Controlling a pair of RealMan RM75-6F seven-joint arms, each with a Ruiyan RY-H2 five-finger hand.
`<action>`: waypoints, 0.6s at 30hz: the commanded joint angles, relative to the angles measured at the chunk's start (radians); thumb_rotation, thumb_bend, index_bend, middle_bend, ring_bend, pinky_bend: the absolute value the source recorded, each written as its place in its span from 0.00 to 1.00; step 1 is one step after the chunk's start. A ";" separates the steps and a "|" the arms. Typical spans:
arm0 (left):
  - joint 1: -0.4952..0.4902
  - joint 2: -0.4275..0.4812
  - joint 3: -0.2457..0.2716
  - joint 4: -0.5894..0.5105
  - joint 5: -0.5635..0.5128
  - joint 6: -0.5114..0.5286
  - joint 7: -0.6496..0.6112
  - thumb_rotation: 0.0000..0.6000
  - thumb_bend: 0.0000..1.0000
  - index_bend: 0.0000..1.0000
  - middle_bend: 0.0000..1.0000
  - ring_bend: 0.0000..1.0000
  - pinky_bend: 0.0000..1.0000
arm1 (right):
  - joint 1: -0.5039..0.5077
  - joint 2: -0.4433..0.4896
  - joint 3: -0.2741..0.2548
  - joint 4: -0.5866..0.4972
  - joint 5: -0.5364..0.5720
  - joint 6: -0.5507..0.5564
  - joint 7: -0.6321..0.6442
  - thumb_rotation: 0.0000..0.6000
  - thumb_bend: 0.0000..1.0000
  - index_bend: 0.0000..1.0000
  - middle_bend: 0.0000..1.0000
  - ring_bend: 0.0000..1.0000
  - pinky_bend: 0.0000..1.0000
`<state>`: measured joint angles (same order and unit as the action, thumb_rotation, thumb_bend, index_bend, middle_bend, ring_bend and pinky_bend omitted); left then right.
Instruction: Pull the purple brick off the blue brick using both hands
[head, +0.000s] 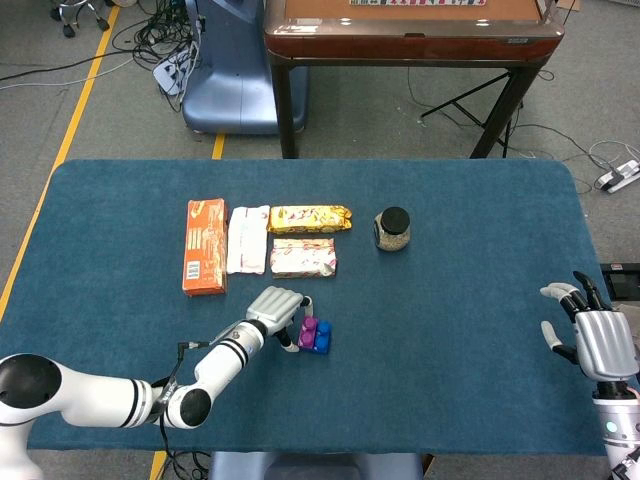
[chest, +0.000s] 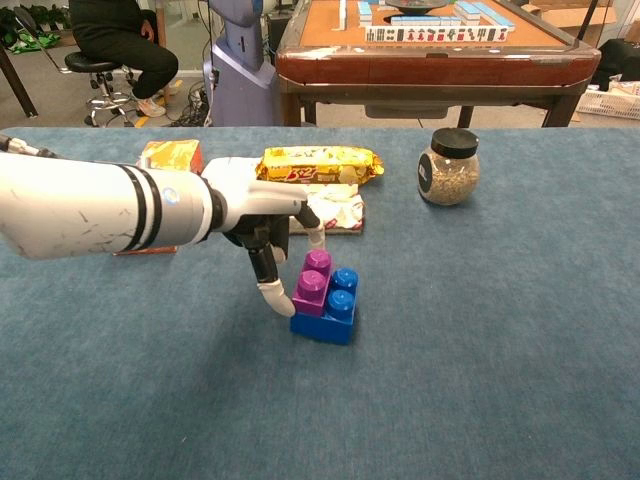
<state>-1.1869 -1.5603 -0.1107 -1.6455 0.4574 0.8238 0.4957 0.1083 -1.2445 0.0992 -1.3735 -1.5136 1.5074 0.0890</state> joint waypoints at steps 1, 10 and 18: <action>0.027 0.026 -0.006 -0.020 0.006 -0.007 -0.043 1.00 0.03 0.59 1.00 0.97 1.00 | 0.005 0.003 0.002 -0.011 -0.005 0.000 -0.009 1.00 0.32 0.32 0.31 0.31 0.52; 0.116 0.089 -0.025 -0.064 0.061 -0.020 -0.187 1.00 0.03 0.60 1.00 0.97 1.00 | 0.027 0.013 0.008 -0.064 -0.019 -0.009 -0.045 1.00 0.32 0.32 0.31 0.31 0.52; 0.216 0.121 -0.057 -0.094 0.154 -0.004 -0.342 1.00 0.03 0.60 1.00 0.97 1.00 | 0.076 0.018 0.023 -0.138 -0.032 -0.051 -0.081 1.00 0.28 0.32 0.37 0.34 0.52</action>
<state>-0.9984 -1.4506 -0.1555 -1.7290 0.5841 0.8132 0.1869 0.1742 -1.2285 0.1179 -1.4998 -1.5431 1.4665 0.0155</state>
